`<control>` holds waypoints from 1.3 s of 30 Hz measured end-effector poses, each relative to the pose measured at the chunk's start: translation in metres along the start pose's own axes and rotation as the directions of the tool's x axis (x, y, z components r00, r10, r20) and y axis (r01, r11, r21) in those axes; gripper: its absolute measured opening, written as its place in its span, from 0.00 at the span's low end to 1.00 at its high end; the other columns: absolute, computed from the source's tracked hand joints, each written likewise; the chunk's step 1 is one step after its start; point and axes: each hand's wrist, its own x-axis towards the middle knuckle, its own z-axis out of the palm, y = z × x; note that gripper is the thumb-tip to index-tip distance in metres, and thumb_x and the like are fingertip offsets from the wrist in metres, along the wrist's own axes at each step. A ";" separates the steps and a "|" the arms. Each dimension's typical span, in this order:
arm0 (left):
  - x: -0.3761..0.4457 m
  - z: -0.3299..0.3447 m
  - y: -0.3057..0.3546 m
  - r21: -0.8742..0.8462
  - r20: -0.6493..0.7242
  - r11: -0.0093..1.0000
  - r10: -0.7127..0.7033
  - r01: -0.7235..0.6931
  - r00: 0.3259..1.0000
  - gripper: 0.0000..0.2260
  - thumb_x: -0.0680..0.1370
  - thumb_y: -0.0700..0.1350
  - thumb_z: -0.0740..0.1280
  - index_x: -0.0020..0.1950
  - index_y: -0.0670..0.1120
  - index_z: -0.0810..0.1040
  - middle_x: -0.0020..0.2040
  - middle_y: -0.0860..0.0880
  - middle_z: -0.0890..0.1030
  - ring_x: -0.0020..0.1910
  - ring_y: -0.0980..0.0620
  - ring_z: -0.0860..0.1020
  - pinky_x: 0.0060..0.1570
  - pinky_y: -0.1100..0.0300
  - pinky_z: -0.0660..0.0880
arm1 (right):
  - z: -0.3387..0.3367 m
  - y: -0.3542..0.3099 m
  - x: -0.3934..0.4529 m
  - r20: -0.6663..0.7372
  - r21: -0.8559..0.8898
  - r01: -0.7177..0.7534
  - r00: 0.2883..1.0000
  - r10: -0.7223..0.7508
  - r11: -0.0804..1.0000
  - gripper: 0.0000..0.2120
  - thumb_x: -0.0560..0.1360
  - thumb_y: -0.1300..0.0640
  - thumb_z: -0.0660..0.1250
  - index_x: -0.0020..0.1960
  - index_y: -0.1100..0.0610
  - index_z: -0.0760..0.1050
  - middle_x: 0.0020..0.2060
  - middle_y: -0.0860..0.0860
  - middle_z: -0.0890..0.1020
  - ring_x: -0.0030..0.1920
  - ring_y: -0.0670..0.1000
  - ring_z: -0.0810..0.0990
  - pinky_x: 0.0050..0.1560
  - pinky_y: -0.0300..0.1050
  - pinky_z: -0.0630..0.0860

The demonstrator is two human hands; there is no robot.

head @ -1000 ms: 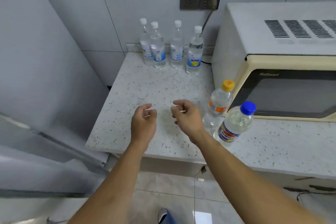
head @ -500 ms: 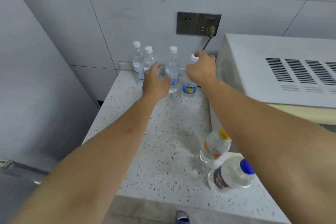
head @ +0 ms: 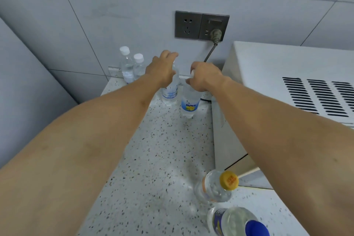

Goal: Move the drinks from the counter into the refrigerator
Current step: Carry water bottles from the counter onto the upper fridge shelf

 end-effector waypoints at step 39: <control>-0.369 0.012 -0.024 -0.795 -0.011 0.565 -0.377 0.221 0.926 0.29 0.70 0.52 0.76 0.66 0.62 0.65 0.62 0.61 0.74 0.58 0.59 0.74 0.51 0.65 0.72 | 0.138 -0.075 -0.269 -0.107 0.814 -0.057 0.964 0.245 0.578 0.33 0.64 0.42 0.79 0.63 0.46 0.68 0.57 0.49 0.75 0.56 0.51 0.76 0.56 0.50 0.77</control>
